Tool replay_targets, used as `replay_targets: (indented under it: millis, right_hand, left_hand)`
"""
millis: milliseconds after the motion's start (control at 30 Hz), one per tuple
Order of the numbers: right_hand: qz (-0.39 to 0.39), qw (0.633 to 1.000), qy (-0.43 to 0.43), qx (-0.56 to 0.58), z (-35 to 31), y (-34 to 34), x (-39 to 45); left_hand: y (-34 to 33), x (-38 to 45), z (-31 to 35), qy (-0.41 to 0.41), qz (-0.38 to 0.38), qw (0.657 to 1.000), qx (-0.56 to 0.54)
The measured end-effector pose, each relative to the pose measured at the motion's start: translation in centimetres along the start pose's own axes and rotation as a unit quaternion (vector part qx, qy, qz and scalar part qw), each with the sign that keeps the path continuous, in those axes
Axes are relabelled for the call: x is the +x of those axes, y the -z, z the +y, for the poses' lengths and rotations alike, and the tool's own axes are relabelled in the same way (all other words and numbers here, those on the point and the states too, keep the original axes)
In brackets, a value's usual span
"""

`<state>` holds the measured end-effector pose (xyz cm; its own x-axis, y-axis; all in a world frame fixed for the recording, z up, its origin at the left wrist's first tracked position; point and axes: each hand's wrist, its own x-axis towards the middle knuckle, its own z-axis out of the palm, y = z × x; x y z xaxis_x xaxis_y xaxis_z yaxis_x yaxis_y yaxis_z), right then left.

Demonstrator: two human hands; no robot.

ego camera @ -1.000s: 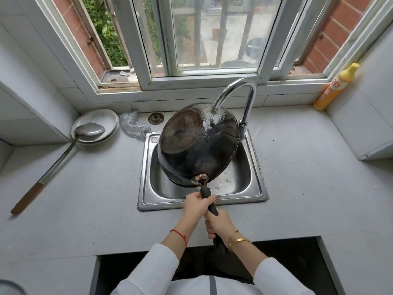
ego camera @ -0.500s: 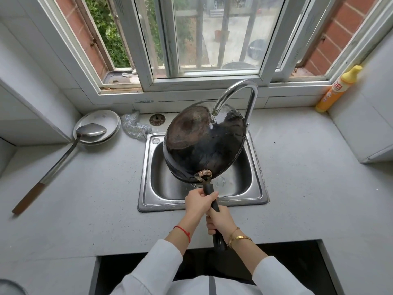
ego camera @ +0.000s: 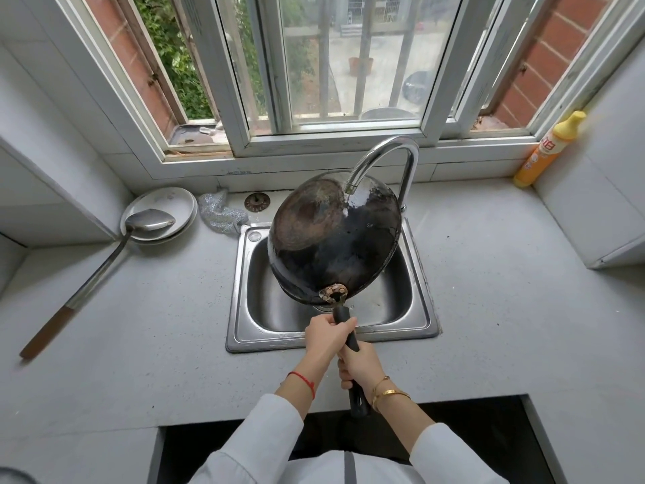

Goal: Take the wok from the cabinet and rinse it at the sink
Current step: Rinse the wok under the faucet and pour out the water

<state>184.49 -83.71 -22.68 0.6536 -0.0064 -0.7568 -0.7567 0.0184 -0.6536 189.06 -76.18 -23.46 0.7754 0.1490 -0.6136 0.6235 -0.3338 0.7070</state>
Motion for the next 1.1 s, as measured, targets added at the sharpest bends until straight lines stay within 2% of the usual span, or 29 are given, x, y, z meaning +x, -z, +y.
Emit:
replay_targets:
  millis: [367, 1100]
  right_hand:
    - [0.006, 1.0, -0.017, 0.009, 0.21, -0.35, 0.39]
    - [0.015, 1.0, -0.006, 0.011, 0.4, -0.99, 0.13]
  left_hand:
    - [-0.14, -0.17, 0.21, -0.002, 0.008, 0.999, 0.048]
    - [0.43, 0.01, -0.26, 0.008, 0.003, 0.999, 0.037]
